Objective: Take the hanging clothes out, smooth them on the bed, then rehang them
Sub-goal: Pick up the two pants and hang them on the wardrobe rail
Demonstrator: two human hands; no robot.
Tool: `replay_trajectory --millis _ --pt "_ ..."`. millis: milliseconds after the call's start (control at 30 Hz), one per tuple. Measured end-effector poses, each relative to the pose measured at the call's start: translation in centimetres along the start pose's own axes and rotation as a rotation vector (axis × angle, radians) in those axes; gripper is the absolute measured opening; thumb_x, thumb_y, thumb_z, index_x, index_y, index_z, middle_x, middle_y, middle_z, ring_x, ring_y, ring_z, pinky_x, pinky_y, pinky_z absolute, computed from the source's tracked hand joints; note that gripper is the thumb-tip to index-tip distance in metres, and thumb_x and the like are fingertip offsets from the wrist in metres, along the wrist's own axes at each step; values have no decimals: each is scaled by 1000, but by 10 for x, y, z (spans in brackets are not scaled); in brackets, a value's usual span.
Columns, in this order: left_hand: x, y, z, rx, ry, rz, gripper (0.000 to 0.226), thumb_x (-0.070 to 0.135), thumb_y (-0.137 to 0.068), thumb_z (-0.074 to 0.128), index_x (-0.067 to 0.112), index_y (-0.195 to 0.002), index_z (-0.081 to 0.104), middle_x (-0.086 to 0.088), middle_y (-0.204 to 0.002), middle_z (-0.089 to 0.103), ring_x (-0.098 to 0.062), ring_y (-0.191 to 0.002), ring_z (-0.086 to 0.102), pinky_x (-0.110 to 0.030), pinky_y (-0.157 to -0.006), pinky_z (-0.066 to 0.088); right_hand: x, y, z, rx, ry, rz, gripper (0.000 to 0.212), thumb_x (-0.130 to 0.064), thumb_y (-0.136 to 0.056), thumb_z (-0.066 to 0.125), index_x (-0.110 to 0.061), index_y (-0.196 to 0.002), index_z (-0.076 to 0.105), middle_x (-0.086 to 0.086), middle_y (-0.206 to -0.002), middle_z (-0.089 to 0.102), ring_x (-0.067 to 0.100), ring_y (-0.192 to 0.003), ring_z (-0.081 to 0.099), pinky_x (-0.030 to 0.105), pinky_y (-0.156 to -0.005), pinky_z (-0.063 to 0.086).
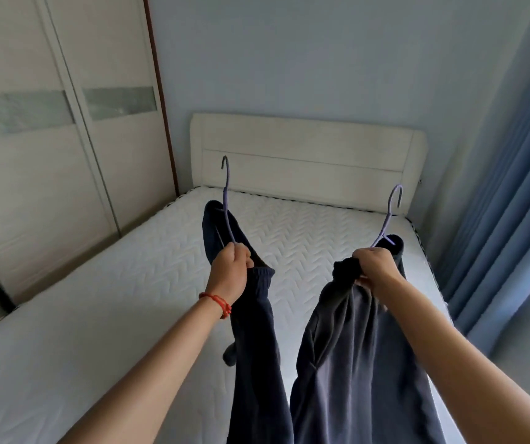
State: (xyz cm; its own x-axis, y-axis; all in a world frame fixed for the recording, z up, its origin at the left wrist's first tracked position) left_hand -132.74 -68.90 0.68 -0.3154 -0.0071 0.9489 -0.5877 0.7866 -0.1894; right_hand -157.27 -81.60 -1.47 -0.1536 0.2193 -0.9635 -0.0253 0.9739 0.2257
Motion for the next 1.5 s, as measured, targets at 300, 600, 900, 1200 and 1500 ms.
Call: replay_trajectory --millis 300,600,900,1200,1500 --pt "56 44 -98 -43 -87 70 36 16 -97 30 16 -63 40 1 -60 43 -10 -53 38 -10 -46 31 -77 86 48 -247 92 -174 25 0 -88 48 -9 -65 45 9 -67 44 16 -58 45 18 -39 40" --pt "76 89 -222 163 -120 35 36 12 -97 30 14 -63 41 -1 -58 42 2 -34 41 -7 -40 31 -115 170 137 -517 112 -286 30 0 -89 44 -10 -61 40 7 -59 37 15 -45 40 13 -32 31" --pt "75 144 -385 345 -144 29 36 13 -98 29 15 -64 41 1 -59 42 -1 -41 40 -7 -39 30 -137 291 252 -730 102 -369 18 0 -88 45 -4 -72 51 17 -73 49 29 -71 50 36 -66 42" --pt "68 196 -595 458 -314 42 35 13 -95 33 17 -62 46 0 -63 53 -13 -56 43 -23 -55 35 -157 434 400 -808 113 -448 20 0 -89 46 -5 -70 50 12 -67 47 25 -60 49 31 -54 43" --pt "43 210 -759 540 -397 -30 37 15 -95 32 17 -62 48 0 -67 55 -16 -65 47 -26 -63 35 -181 527 537 -904 98 -495 33 0 -89 47 22 -113 45 17 -80 50 32 -79 57 49 -84 50"
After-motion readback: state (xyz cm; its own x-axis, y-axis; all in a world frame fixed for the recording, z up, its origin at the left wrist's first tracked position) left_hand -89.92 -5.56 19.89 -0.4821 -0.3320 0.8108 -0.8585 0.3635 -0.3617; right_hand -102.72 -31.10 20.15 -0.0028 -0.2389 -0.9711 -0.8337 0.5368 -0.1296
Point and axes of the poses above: each hand's wrist, its own y-axis away from the middle knuckle, its own z-axis out of the palm, x = y × z, the point moved 8 cm from there along -y, towards the middle knuckle
